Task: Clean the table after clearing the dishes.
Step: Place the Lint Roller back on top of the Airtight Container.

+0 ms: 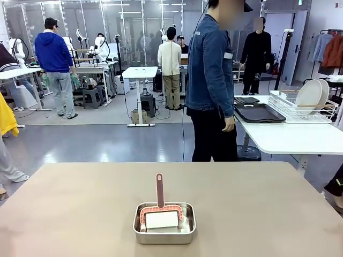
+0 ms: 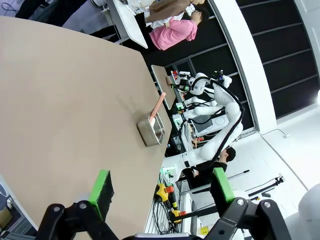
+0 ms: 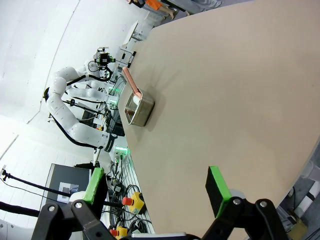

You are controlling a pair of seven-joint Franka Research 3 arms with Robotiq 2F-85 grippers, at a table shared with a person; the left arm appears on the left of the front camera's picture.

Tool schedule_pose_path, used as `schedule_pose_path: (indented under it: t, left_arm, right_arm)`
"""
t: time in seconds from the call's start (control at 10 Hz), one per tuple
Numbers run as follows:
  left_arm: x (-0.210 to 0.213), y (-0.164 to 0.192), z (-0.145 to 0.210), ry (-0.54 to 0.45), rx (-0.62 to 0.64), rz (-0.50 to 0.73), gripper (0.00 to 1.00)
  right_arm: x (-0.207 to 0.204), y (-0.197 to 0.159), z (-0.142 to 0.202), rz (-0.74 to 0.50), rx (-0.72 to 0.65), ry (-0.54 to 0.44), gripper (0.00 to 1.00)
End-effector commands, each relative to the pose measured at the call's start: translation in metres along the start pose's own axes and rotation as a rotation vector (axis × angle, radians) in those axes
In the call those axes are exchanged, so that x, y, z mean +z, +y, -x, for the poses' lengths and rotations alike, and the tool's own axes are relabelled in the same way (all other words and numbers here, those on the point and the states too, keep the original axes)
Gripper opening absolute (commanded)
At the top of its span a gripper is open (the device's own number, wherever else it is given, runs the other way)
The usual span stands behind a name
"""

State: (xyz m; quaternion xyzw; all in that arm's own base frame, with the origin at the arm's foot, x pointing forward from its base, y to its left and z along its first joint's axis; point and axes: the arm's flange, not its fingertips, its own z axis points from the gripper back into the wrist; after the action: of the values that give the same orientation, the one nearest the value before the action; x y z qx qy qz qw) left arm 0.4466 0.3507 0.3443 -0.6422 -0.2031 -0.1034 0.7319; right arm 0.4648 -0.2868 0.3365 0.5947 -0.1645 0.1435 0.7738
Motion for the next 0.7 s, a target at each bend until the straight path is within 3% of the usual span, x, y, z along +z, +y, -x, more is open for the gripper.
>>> schedule_pose_path:
  t: [0.0, 0.6]
  left_arm:
    - [-0.0011, -0.0060, 0.0058, 0.000, 0.009, -0.001, 1.00]
    - [-0.0011, -0.0060, 0.0058, 0.000, 0.009, -0.001, 1.00]
  right_arm:
    - [-0.0024, 0.0029, 0.0023, 0.003, 0.018, 0.003, 1.00]
    - [-0.0024, 0.0029, 0.0023, 0.003, 0.018, 0.003, 1.00]
